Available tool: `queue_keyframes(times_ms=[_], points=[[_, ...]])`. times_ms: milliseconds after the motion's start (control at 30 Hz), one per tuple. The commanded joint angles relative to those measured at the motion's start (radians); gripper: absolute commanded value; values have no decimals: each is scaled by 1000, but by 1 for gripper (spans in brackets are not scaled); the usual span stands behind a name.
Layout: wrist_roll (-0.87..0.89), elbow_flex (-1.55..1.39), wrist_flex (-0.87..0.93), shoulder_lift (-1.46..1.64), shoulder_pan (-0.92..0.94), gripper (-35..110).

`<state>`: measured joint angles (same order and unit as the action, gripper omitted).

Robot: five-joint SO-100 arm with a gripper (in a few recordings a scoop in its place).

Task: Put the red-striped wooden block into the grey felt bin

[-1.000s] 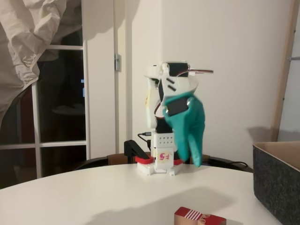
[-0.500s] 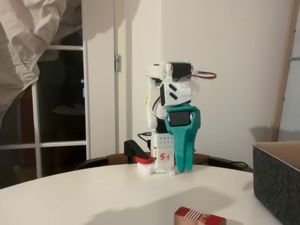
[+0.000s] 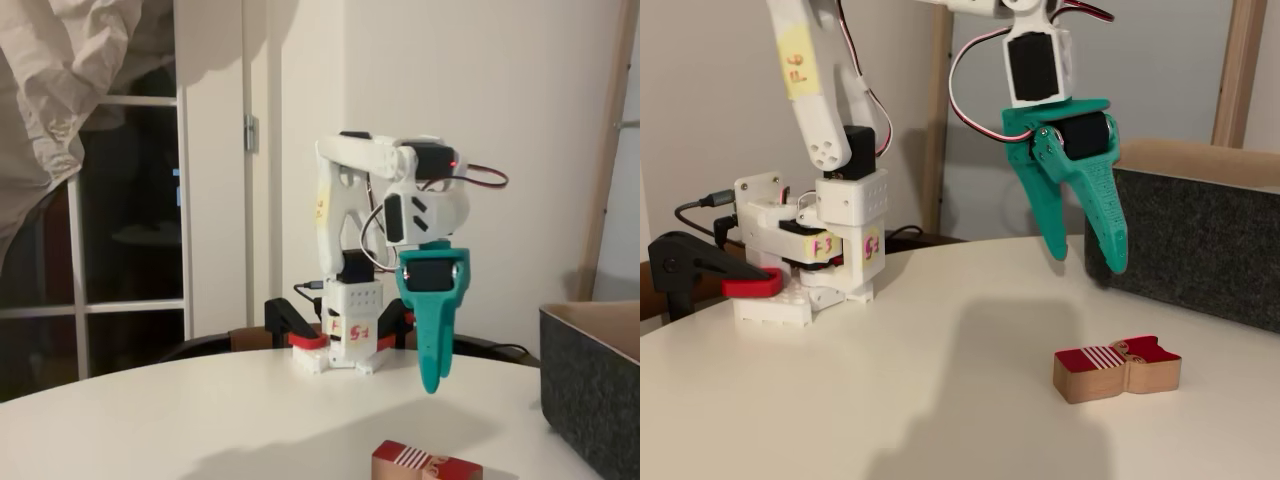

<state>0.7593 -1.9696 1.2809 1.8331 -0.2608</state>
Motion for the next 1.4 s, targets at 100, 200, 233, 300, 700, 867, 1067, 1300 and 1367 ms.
queue_keyframes(times_ms=[100, 200, 233, 300, 700, 867, 1067, 1300, 1367], points=[[-8, 130, 14, -107, -44, 30], [5, 187, 14, -173, -38, 31], [12, 206, 14, -193, -32, 31], [26, 239, 11, -233, -18, 31], [199, 252, -92, -273, 109, 32], [229, 239, -91, -278, 141, 31], [215, 225, -89, -314, 149, 31], [206, 222, -87, -357, 141, 32], [199, 222, -87, -368, 135, 32]])
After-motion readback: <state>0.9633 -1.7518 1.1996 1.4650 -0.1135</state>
